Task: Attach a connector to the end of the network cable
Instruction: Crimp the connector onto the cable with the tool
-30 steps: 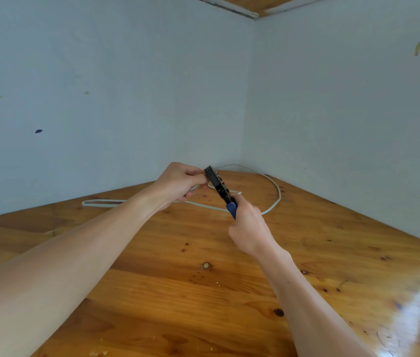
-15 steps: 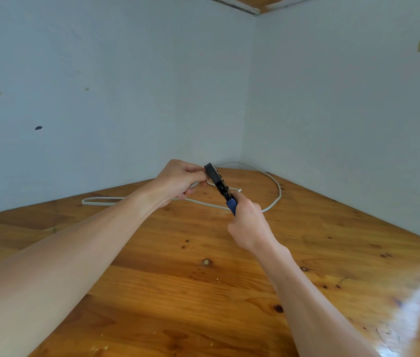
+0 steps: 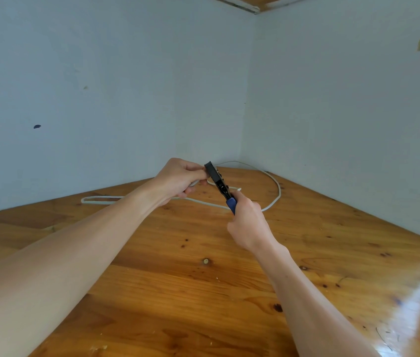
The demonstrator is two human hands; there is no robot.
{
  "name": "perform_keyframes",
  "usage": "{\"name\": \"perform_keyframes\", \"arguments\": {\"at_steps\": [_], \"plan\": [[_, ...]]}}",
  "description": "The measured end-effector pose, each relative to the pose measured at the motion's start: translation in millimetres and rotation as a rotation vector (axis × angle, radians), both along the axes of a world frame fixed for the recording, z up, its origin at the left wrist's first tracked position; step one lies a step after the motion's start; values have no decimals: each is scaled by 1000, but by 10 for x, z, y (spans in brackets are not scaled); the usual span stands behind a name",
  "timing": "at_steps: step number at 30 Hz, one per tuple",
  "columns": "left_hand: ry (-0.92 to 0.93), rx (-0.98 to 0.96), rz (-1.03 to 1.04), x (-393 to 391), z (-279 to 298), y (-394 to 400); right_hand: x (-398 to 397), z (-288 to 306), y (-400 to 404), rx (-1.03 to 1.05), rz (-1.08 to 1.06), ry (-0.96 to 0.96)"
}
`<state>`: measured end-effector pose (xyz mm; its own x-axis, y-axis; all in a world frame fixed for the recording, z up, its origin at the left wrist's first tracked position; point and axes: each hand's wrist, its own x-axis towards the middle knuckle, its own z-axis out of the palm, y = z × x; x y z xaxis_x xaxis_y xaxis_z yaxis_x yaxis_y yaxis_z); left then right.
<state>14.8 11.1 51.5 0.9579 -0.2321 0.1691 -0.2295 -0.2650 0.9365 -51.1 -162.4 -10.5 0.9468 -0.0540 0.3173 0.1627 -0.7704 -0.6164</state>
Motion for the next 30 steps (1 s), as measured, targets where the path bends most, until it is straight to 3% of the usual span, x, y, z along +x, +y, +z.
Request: {"name": "perform_keyframes", "arguments": {"at_steps": [30], "plan": [[-19, 35, -21, 5, 77, -38, -68, 54, 0, 81, 63, 13]]}}
